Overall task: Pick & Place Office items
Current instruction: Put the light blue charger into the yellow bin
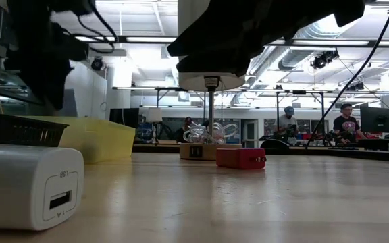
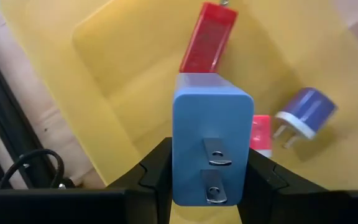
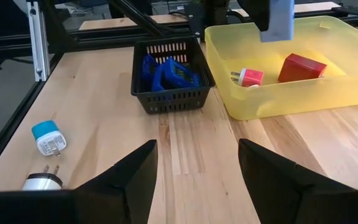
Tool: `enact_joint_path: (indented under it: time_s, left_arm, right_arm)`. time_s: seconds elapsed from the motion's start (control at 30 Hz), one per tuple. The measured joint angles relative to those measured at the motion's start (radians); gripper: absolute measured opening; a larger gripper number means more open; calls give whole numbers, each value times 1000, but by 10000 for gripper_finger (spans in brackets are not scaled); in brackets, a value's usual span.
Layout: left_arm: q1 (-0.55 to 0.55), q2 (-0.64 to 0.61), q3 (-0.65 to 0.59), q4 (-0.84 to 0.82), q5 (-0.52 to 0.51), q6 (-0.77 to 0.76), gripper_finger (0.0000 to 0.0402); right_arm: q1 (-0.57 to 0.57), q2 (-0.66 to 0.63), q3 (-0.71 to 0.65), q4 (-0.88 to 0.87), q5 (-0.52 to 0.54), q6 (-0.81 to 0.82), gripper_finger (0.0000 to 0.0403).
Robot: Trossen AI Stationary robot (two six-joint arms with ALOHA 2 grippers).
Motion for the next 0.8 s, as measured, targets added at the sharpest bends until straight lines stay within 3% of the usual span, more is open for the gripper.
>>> enact_joint_path:
  time_s: [0.5,0.8]
  left_arm:
    - [81,234,0,1,102,45,123]
    - [88,290,0,1,106,98,149]
  right_arm:
    - [2,0,0,2,-18,0,210]
    - [2,0,0,2,-19,0,210]
